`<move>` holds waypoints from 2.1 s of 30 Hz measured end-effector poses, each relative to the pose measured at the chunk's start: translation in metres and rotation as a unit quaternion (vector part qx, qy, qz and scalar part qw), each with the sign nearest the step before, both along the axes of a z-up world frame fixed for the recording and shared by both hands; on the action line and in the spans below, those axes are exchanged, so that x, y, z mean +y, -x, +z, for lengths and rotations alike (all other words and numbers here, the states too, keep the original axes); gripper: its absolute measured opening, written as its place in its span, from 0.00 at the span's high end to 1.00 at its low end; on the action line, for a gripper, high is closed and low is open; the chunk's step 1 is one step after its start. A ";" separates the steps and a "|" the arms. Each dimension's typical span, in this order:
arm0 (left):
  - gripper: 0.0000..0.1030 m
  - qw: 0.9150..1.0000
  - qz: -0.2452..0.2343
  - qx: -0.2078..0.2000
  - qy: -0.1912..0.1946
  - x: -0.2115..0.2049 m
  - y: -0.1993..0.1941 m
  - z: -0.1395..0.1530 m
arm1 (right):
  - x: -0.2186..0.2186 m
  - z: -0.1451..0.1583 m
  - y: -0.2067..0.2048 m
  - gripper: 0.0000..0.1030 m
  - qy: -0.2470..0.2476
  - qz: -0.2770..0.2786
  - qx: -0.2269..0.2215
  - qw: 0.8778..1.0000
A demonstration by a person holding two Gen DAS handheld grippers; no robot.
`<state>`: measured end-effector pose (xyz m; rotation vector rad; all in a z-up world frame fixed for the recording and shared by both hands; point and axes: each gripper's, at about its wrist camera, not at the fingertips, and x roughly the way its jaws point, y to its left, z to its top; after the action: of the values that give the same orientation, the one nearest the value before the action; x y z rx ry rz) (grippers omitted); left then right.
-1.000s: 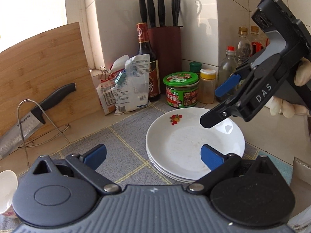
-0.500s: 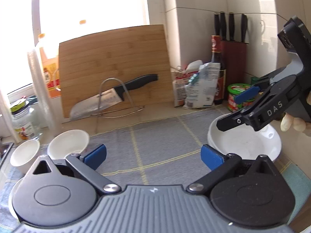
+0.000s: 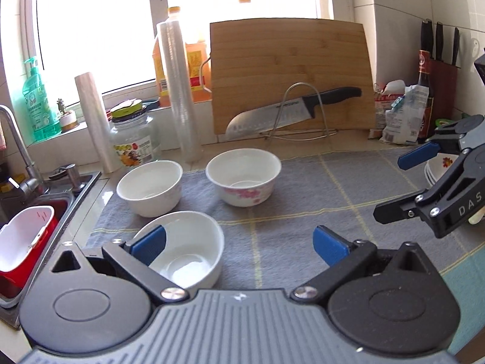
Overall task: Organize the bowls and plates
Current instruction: 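Move the right gripper over to the white bowls on the towel, then close the right gripper on the rim of the pink-flowered white bowl, then lift the bowl and carry it toward the plate stack with the right gripper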
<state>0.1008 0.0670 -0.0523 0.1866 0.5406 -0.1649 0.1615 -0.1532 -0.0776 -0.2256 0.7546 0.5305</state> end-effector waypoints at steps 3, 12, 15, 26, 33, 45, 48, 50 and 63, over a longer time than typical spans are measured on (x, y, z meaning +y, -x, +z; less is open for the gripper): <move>0.01 1.000 -0.007 0.007 -0.005 0.029 -0.002 -0.009 | 0.029 -0.004 -0.004 0.00 -0.010 0.002 0.013 1.000; 0.01 0.998 -0.050 0.027 -0.035 0.086 -0.009 -0.044 | 0.108 -0.008 -0.021 0.00 -0.036 0.023 0.031 0.999; 0.01 0.997 -0.064 0.030 -0.031 0.093 -0.019 -0.049 | 0.126 -0.009 -0.030 0.00 -0.044 0.029 0.042 0.998; 0.07 0.993 -0.109 0.044 -0.004 0.097 -0.041 -0.062 | 0.165 -0.032 -0.065 0.02 -0.064 0.043 0.089 0.993; 0.15 0.991 -0.126 0.050 0.009 0.099 -0.049 -0.062 | 0.170 -0.039 -0.075 0.14 -0.072 0.047 0.105 0.991; 0.19 0.988 -0.141 0.053 0.013 0.101 -0.052 -0.060 | 0.178 -0.038 -0.080 0.25 -0.066 0.066 0.109 0.990; 0.19 0.988 -0.142 0.053 0.009 0.100 -0.052 -0.059 | 0.177 -0.038 -0.080 0.26 -0.065 0.067 0.111 0.989; 0.19 0.989 -0.141 0.054 0.007 0.099 -0.052 -0.059 | 0.177 -0.037 -0.080 0.26 -0.066 0.067 0.112 0.989; 0.19 0.988 -0.146 0.055 0.002 0.092 -0.045 -0.045 | 0.167 -0.027 -0.071 0.26 -0.074 0.066 0.105 0.989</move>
<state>0.1453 0.1594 -0.0975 0.2541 0.6219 -0.4642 0.2322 0.0135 -0.1048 -0.0819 0.9049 0.7419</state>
